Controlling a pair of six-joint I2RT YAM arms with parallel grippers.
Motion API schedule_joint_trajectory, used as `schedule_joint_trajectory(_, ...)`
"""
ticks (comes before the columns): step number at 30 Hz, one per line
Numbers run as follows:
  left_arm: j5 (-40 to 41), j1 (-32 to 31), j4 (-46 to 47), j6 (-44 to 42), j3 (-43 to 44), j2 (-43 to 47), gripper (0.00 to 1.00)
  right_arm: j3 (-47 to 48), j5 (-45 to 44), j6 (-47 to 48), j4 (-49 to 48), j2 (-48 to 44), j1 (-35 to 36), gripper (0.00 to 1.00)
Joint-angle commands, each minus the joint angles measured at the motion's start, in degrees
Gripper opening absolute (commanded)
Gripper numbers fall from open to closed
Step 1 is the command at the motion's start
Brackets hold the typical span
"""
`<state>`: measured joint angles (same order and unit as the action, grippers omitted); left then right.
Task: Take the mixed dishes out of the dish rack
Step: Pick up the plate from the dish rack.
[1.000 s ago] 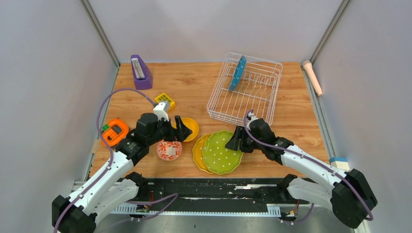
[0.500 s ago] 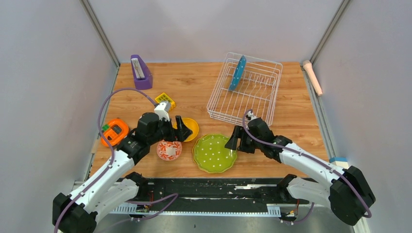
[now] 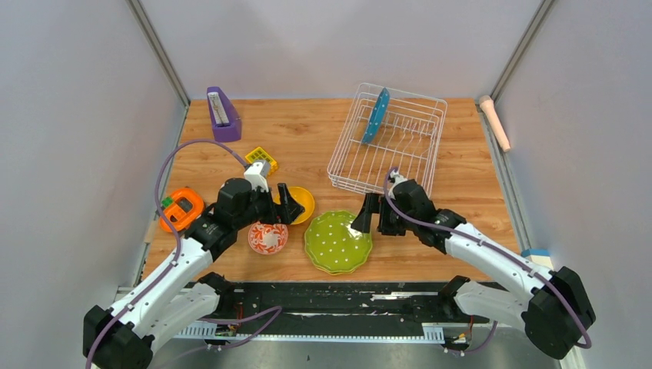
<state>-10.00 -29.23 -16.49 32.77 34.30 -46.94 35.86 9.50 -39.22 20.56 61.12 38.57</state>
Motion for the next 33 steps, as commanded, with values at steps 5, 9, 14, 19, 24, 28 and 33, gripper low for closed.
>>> schedule_joint_trajectory(5,0.6,0.1,0.8,-1.2,0.7,1.3,1.0,9.7,-0.1,7.0,0.1,-6.9,0.4,1.0)
schedule_joint_trajectory(9,0.8,0.1,0.6,-1.1,0.6,1.4,1.0,17.5,-12.5,8.0,0.2,-5.2,0.2,1.0)
schedule_joint_trajectory(14,0.8,0.1,0.5,-0.7,0.4,1.7,1.0,29.1,-30.6,8.4,0.6,5.5,-2.6,1.0)
schedule_joint_trajectory(19,1.0,0.1,0.8,-0.4,0.2,1.7,1.0,42.0,-29.5,8.4,1.0,18.7,-10.1,0.99)
schedule_joint_trajectory(24,1.3,0.1,0.7,-0.4,0.3,1.7,1.0,52.5,-28.2,9.7,1.1,32.2,-15.1,0.94)
schedule_joint_trajectory(28,1.1,0.1,0.9,-0.3,0.2,1.4,1.0,60.1,-28.8,11.8,1.5,41.7,-16.9,0.89)
schedule_joint_trajectory(33,1.1,0.1,1.3,-0.4,0.1,0.5,1.0,66.2,-28.0,12.6,1.5,50.2,-17.7,0.78)
